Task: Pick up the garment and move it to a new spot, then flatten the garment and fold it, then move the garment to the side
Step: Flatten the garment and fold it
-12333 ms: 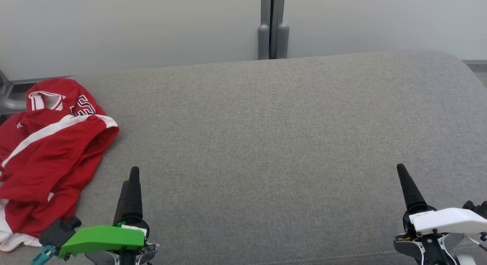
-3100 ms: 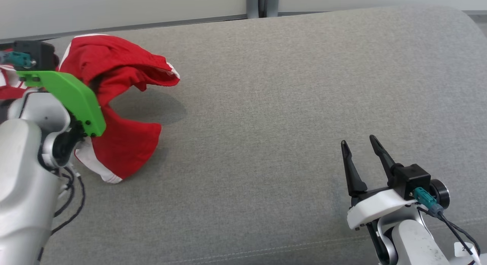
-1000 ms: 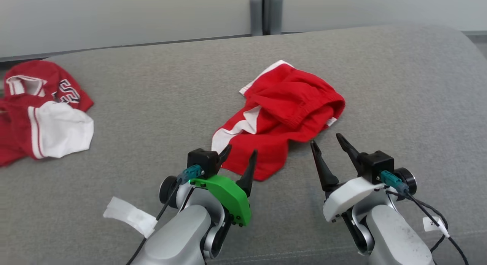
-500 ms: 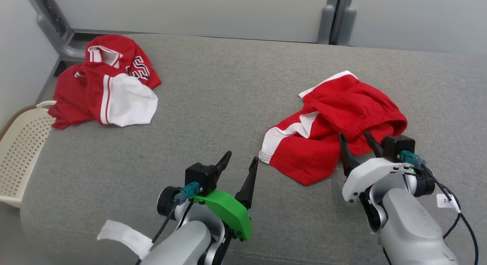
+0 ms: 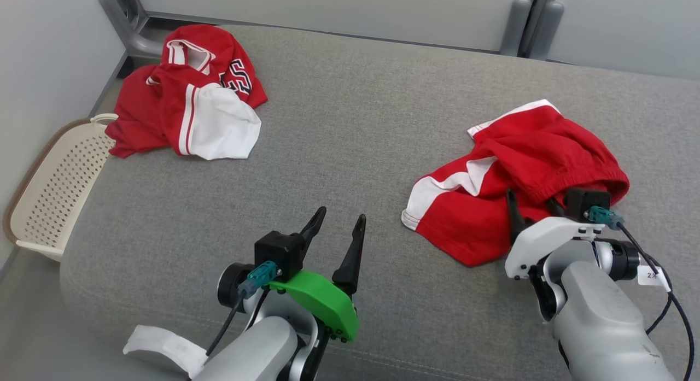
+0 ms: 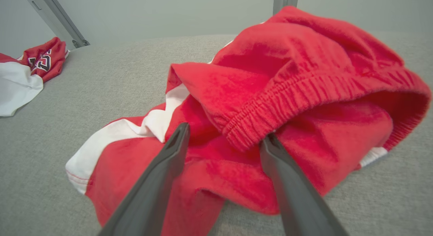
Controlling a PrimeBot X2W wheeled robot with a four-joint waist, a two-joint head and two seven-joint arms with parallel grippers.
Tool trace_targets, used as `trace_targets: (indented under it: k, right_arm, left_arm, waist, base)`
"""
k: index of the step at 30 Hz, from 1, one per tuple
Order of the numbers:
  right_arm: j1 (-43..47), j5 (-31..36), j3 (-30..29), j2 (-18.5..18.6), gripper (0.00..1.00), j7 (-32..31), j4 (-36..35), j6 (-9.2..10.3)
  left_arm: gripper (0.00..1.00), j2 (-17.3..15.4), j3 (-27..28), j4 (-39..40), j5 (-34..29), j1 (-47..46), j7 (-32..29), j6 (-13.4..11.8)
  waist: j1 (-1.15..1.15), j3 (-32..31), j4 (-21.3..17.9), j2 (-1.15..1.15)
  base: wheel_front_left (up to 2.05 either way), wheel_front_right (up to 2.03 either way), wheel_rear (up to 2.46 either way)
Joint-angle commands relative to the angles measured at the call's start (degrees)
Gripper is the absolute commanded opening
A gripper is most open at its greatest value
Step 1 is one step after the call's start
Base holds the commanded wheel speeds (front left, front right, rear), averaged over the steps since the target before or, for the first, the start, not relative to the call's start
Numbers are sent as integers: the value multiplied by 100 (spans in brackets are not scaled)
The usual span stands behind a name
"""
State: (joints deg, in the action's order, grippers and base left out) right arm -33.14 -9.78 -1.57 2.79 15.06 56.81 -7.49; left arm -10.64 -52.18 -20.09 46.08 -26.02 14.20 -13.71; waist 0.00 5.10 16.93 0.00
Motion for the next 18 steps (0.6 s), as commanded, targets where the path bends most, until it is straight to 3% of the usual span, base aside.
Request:
trace_targets:
  k: [1, 2, 3, 5, 6, 7, 10, 12, 18]
  right_arm:
    - [-93, 67, -57, 26, 100, 25, -13, 1]
    - [-114, 98, -92, 27, 100, 25, -40, 0]
    - [-134, 132, -124, 28, 90, 25, -86, 0]
    - [-158, 199, -177, 31, 57, 25, -163, 0]
    - [-158, 199, -177, 31, 57, 25, -163, 0]
    - [-175, 222, -201, 31, 44, 25, -213, 0]
    - [-220, 297, -246, 30, 25, 25, -347, 1]
    - [-249, 355, -251, 34, 0, 25, -478, 0]
    - [-344, 289, 15, 21, 0, 25, -735, 0]
  left_arm:
    - [100, -61, 36, 53, -18, 84, 31, -42]
    - [100, -65, 48, 78, -13, 87, 34, -52]
    - [100, -69, 59, 102, -9, 96, 36, -63]
    - [100, -81, 83, 145, 1, 122, 40, -93]
    - [100, -81, 83, 145, 1, 122, 40, -93]
    - [100, -88, 90, 165, 4, 131, 44, -94]
    - [100, -109, 117, 209, 19, 154, 52, -115]
    - [100, -122, 130, 227, 29, 187, 55, -134]
    - [100, -185, 191, 283, 44, 234, 57, -172]
  waist:
    - [0, 26, 39, 0]
    - [0, 32, 48, 0]
    - [0, 36, 54, 0]
    - [0, 38, 54, 0]
    - [0, 38, 54, 0]
    - [0, 37, 50, 0]
    - [0, 23, 14, 0]
    - [0, 2, -25, 0]
    - [0, -117, -161, 0]
  base:
    - [0, 0, 0]
    - [0, 0, 0]
    - [0, 0, 0]
    - [0, 0, 0]
    - [0, 0, 0]
    - [0, 0, 0]
    - [0, 0, 0]
    - [0, 0, 0]
    - [0, 0, 0]
